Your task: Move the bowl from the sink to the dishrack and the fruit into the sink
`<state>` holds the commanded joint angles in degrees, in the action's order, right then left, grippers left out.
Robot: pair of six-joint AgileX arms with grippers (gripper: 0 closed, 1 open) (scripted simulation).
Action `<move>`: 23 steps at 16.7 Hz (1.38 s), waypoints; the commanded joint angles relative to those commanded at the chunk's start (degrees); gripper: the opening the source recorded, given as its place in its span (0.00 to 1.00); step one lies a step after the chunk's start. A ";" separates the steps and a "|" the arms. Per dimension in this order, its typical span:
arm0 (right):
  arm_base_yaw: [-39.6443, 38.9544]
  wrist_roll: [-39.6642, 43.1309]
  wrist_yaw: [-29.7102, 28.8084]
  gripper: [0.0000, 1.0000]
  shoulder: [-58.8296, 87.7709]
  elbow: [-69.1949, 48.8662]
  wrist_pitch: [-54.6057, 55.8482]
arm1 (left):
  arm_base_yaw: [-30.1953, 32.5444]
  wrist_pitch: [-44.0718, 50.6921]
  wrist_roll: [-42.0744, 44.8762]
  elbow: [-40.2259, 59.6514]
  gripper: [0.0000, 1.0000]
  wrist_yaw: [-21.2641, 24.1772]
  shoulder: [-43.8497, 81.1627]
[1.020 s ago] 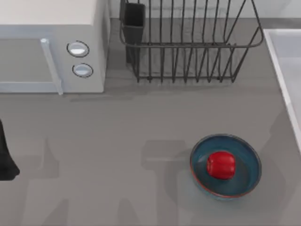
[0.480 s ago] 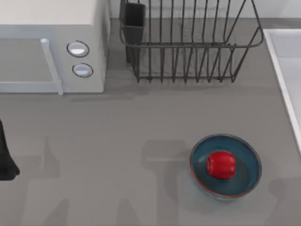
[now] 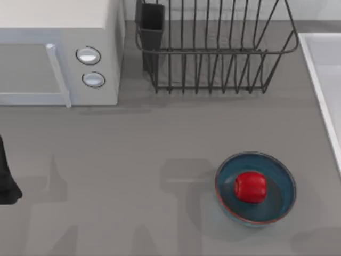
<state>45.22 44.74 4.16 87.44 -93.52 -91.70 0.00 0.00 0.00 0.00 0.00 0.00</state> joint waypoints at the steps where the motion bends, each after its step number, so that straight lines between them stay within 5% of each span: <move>1: -0.02 -0.01 -0.01 0.00 0.00 0.00 0.02 | 0.00 0.00 0.00 0.00 1.00 0.00 0.00; 7: -12.70 -7.88 -6.89 0.00 1.61 -2.28 11.24 | 0.00 0.00 0.00 0.00 1.00 0.00 0.00; 18: -68.04 -34.67 -34.81 0.00 8.70 -2.67 59.90 | 0.00 0.00 0.00 0.00 1.00 0.00 0.00; 23: -84.35 -43.05 -45.95 0.00 8.78 -1.63 81.97 | 0.00 0.00 0.00 0.00 1.00 0.00 0.00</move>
<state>-39.13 1.69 -41.79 96.22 -95.16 -9.72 0.00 0.00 0.00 0.00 0.00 0.00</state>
